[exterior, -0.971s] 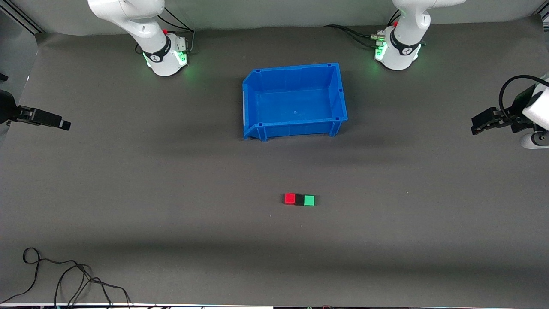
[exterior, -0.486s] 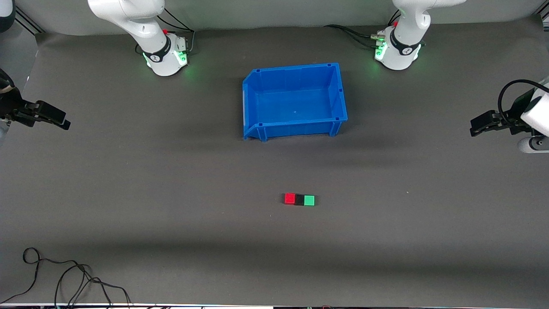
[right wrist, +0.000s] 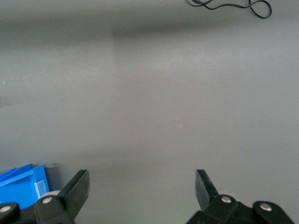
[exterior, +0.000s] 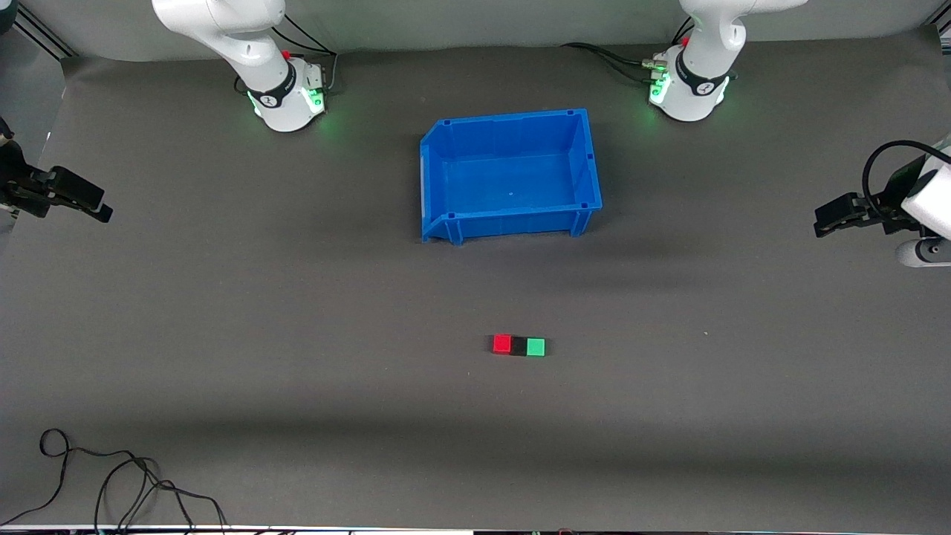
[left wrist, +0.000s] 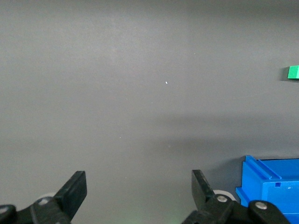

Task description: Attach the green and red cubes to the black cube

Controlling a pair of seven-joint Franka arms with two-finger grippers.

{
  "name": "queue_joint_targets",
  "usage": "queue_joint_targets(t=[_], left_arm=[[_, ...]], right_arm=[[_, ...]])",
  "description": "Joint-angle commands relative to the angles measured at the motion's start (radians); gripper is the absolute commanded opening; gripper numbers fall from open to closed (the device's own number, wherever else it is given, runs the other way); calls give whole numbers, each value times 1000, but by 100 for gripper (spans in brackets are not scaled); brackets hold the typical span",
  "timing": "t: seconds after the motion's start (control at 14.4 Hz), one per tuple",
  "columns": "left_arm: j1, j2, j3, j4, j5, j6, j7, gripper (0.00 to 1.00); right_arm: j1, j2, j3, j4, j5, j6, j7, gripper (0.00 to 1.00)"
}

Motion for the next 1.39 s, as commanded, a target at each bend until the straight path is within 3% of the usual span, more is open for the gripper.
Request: queue_joint_targets(t=[0.0,1.32], left_arm=[[-3,2,6,15,-7,5,36,100],[-11,4,6,15,-6,12,39,100]], right_arm=[[-5,-15,7,-5,10,4,-10,100],[-5,-10,9,-3,11,4,-16,100]])
